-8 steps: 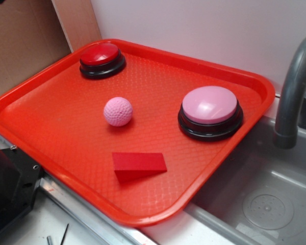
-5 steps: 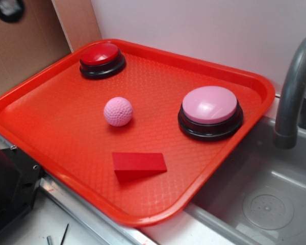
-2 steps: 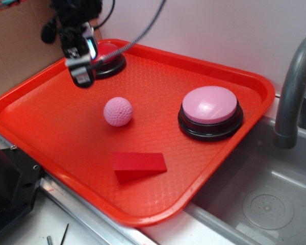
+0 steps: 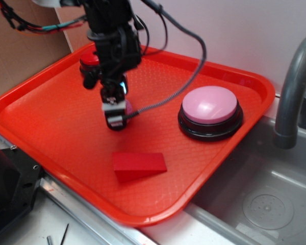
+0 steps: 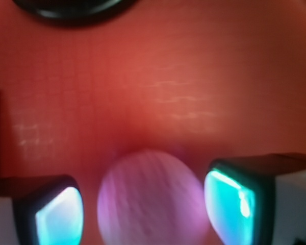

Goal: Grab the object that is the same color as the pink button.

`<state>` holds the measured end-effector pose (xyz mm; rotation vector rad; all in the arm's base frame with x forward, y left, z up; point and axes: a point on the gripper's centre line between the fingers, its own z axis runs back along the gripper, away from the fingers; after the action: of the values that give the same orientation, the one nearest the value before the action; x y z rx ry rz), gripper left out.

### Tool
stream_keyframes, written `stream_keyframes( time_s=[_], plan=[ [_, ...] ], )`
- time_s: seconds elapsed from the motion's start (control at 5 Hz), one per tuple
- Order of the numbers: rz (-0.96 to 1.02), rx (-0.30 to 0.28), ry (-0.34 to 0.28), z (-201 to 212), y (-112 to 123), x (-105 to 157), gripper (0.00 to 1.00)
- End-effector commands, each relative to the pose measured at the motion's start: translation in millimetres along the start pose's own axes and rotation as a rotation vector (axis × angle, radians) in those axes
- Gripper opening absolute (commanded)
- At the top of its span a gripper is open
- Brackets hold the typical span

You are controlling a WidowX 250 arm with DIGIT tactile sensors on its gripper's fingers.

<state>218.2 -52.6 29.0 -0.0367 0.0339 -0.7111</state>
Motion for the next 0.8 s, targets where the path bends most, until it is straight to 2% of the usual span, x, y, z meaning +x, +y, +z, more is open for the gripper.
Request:
stream_keyframes(
  time_s=[0.0, 0.2, 0.4, 0.6],
  plan=[
    [-0.001, 0.027, -0.002, 3, -13, 4, 1.00],
    [0.007, 0.021, -0.012, 6, -11, -4, 0.00],
    [0.006, 0.014, -0.012, 6, -9, -6, 0.00],
    [0.053, 0.038, 0.069, 6, -9, -6, 0.00]
  ],
)
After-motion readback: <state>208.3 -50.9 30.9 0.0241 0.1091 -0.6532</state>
